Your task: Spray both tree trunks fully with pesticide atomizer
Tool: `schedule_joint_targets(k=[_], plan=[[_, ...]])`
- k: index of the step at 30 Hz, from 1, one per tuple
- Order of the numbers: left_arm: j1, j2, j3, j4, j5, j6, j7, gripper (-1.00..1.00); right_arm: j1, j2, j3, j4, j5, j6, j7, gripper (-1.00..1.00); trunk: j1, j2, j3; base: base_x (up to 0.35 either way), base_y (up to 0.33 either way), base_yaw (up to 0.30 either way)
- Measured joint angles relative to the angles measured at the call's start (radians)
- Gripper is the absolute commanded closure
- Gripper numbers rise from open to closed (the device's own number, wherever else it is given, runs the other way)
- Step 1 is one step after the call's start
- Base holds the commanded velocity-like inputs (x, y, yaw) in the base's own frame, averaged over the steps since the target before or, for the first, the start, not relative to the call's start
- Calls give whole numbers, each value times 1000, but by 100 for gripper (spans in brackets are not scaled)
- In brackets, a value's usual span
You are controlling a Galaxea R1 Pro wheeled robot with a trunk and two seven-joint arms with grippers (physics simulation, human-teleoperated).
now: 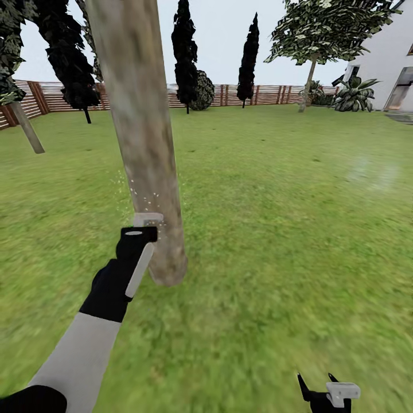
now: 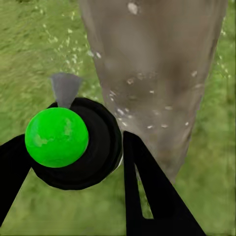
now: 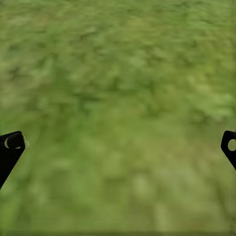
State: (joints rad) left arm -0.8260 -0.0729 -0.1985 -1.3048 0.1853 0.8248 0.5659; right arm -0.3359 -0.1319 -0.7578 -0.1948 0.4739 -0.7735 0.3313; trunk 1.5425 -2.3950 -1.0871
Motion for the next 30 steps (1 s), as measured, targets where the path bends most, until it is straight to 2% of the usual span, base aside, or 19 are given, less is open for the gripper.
schedule_joint_targets(k=[3,4,6,8,9,10,11,13,15,16,18,20,21,23,24,27,29,30], plan=[[-2,-33,-98,-25,0,7,3,100,0,0,0,0,0,-1,0,-100,0,0,0,-155,-58,0],[-2,-38,-108,-38,-4,10,3,100,0,0,0,0,0,0,0,-100,0,0,0,-190,-98,0],[-2,-43,-114,-53,-6,12,3,100,0,0,0,0,0,0,0,-100,0,0,0,-52,-27,0],[-2,-35,-109,-57,-13,17,3,100,0,0,0,0,0,0,0,-100,0,0,0,-4,-2,0],[-2,-27,-84,-57,-17,22,3,100,0,0,0,0,0,0,0,-100,0,0,0,0,0,0],[-1,-24,-44,-57,-15,24,2,100,0,0,0,0,0,0,0,-100,0,0,0,0,0,0],[-2,-38,-17,-58,-5,21,0,100,0,0,0,0,0,0,0,-100,0,0,0,0,0,0],[-4,-69,-41,-58,6,18,1,100,0,0,0,0,0,0,0,-100,0,0,0,0,0,0],[-3,-77,-73,-59,-1,20,0,100,0,0,0,0,0,0,0,-100,0,0,0,0,0,0],[-2,-75,-78,-59,-5,22,0,100,0,0,0,0,0,0,0,-100,0,0,0,0,0,0],[0,-61,-69,-59,-17,28,1,100,0,0,0,0,0,0,0,-100,0,0,0,0,0,0],[8,-18,-19,-59,-24,46,0,100,0,0,0,0,0,0,0,-100,0,0,0,0,0,0],[12,17,-2,-59,-23,48,-1,100,0,0,0,0,0,0,0,-100,0,0,0,0,0,0],[24,78,7,-56,-17,41,1,100,0,1,0,1,0,0,0,-100,0,0,0,0,0,0],[51,90,3,-56,-10,33,1,100,0,1,0,1,1,0,0,-100,0,0,0,0,0,0],[122,95,-2,-50,-7,25,4,100,0,2,0,2,0,0,0,-100,0,0,0,0,0,0],[168,94,-2,-10,-8,-98,10,100,0,2,0,1,0,0,0,-100,0,0,0,0,0,0],[179,93,-1,40,-6,-164,15,100,0,2,0,1,0,0,0,-100,0,0,0,0,0,0]])
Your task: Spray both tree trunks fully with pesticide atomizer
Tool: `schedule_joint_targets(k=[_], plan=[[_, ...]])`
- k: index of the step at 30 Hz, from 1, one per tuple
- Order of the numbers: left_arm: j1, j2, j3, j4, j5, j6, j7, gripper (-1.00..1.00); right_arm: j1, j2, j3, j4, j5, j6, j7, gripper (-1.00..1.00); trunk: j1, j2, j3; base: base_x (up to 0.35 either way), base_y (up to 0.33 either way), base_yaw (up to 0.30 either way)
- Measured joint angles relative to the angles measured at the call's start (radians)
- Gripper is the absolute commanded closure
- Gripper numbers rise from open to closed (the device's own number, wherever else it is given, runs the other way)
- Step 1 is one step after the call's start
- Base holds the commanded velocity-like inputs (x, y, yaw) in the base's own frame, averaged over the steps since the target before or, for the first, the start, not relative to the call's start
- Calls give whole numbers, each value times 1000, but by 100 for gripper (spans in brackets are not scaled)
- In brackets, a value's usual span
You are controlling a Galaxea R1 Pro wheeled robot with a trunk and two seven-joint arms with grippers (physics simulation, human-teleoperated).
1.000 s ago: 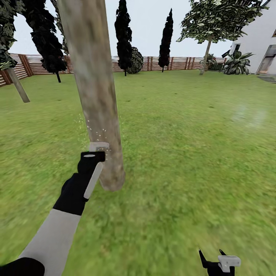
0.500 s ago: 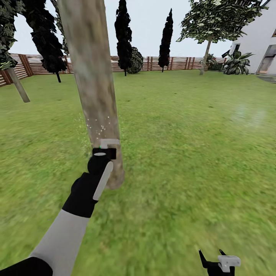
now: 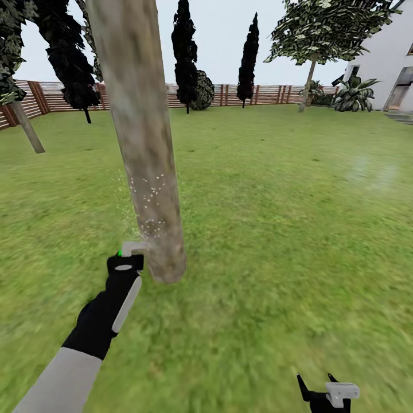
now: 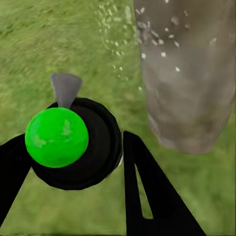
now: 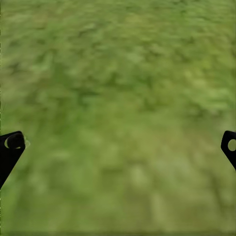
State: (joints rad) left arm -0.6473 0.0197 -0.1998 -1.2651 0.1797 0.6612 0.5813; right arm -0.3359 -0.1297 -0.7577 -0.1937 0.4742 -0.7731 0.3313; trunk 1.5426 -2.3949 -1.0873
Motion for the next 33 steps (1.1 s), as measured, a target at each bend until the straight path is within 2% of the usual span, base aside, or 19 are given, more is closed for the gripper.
schedule_joint_targets(k=[2,3,4,5,7,11,16,18,20,22,26,33], plan=[[6,-1,1,82,6,-44,1,100,0,1,0,0,0,0,0,-100,0,0,0,0,0,0],[7,-2,2,170,6,-106,3,100,0,2,1,0,0,0,0,-100,0,0,0,0,0,0],[8,-8,7,309,5,-271,6,100,0,2,1,0,1,0,0,-100,0,0,0,22,-32,0],[8,-10,9,375,8,-335,6,100,0,2,1,0,1,0,0,-100,0,0,0,82,-127,0],[8,-20,10,439,5,-387,6,100,0,2,0,0,0,0,0,-100,0,0,0,129,-197,0],[8,-28,11,463,2,-404,7,100,0,1,0,0,0,0,0,-100,0,0,0,157,-231,1],[8,-28,17,467,0,-404,8,100,0,2,0,-1,0,-1,0,-100,0,0,0,175,-236,216],[8,-30,30,473,8,-405,6,100,0,2,0,-1,0,-1,0,-100,0,0,0,74,-260,274],[9,-32,32,475,34,-408,6,100,0,1,0,-1,0,-1,0,-100,0,0,0,17,-269,276],[9,-31,32,475,43,-408,7,100,0,1,0,-1,0,-1,0,-100,0,0,0,4,-271,276],[9,-30,33,475,46,-408,8,100,0,1,0,0,0,-1,0,-100,0,0,0,1,-271,241],[9,-30,33,475,47,-408,8,100,0,1,0,0,0,-1,0,-100,0,0,0,0,-272,16]])
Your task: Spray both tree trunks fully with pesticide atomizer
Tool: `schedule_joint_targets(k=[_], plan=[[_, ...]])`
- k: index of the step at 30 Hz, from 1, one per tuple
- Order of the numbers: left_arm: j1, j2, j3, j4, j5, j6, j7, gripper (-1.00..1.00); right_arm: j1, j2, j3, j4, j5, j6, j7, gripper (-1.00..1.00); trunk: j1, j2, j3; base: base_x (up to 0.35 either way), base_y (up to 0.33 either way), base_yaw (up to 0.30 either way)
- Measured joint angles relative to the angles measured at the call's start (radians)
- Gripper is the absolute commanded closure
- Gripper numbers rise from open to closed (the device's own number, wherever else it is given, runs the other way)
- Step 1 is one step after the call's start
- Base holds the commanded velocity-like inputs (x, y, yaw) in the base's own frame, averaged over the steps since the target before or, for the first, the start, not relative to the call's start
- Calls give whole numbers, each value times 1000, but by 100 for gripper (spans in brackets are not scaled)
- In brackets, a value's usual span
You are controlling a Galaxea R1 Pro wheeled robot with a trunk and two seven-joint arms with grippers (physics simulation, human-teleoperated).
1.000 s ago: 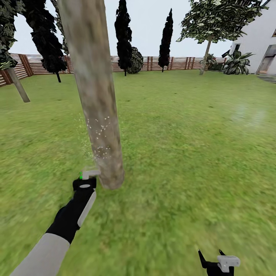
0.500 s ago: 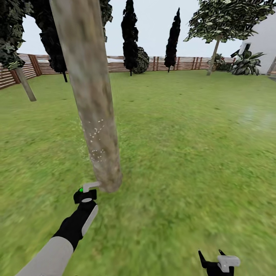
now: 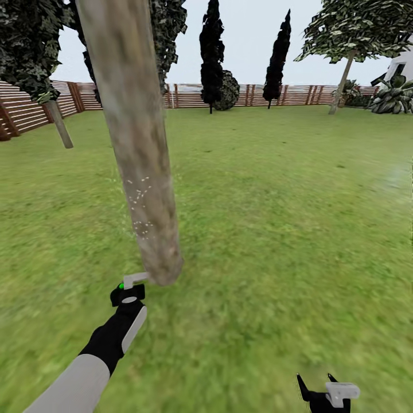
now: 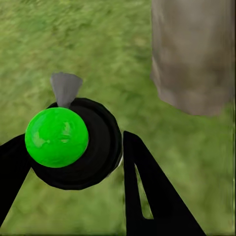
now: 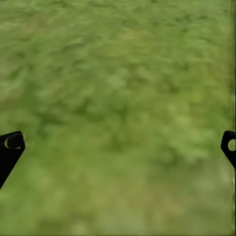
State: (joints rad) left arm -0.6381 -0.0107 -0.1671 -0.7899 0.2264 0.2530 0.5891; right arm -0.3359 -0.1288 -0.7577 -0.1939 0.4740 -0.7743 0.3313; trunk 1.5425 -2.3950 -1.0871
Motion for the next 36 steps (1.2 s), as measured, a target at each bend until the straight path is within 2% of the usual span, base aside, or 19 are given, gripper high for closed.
schedule_joint_targets(k=[6,17,31,36], plan=[[0,1,0,-1,-6,1,1,100,0,0,0,0,0,1,0,-100,0,0,0,0,-272,28],[0,2,-2,-1,-10,2,0,100,0,0,0,0,0,1,0,-100,0,0,0,89,-269,262],[0,3,0,-1,-10,2,1,100,0,0,0,0,0,1,0,-100,0,0,0,153,-261,17],[0,3,0,-1,-11,2,2,100,0,0,0,0,0,1,0,-100,0,0,0,16,-269,208]])
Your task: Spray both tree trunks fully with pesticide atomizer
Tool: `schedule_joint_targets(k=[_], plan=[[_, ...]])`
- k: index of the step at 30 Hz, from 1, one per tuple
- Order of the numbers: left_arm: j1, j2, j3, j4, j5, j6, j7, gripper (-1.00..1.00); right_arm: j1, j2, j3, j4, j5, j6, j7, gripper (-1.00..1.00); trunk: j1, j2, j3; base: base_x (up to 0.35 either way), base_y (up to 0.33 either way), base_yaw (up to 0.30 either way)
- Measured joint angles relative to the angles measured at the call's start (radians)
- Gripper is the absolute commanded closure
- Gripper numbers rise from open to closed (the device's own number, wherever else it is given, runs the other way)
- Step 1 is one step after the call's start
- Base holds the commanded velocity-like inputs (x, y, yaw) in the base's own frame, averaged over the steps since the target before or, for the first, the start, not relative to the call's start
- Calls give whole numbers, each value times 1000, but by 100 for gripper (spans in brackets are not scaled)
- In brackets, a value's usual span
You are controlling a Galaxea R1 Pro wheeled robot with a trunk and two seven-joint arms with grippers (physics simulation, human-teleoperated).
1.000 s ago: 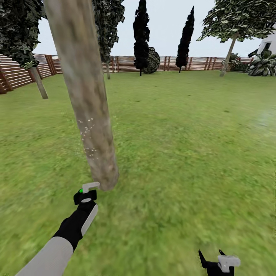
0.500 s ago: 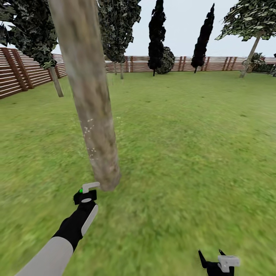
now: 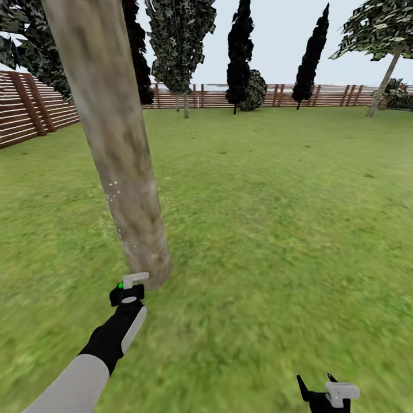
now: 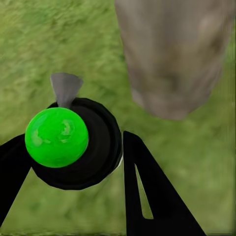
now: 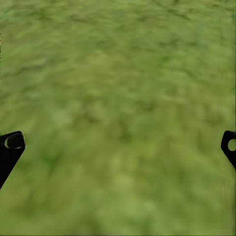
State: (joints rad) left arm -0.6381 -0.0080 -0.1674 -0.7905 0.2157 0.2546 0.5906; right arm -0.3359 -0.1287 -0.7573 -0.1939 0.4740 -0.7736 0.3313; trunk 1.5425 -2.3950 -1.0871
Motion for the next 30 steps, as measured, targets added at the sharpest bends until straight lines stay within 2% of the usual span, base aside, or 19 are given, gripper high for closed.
schedule_joint_targets(k=[14,25,30], plan=[[0,-1,0,0,0,0,0,100,0,0,0,0,0,0,0,-100,0,0,0,5,-270,274],[0,0,0,0,0,0,0,100,0,0,0,-1,0,-1,0,-100,0,0,0,96,-270,31],[0,0,0,0,0,1,0,100,0,0,-1,0,0,-1,0,-100,0,0,0,99,-270,213]])
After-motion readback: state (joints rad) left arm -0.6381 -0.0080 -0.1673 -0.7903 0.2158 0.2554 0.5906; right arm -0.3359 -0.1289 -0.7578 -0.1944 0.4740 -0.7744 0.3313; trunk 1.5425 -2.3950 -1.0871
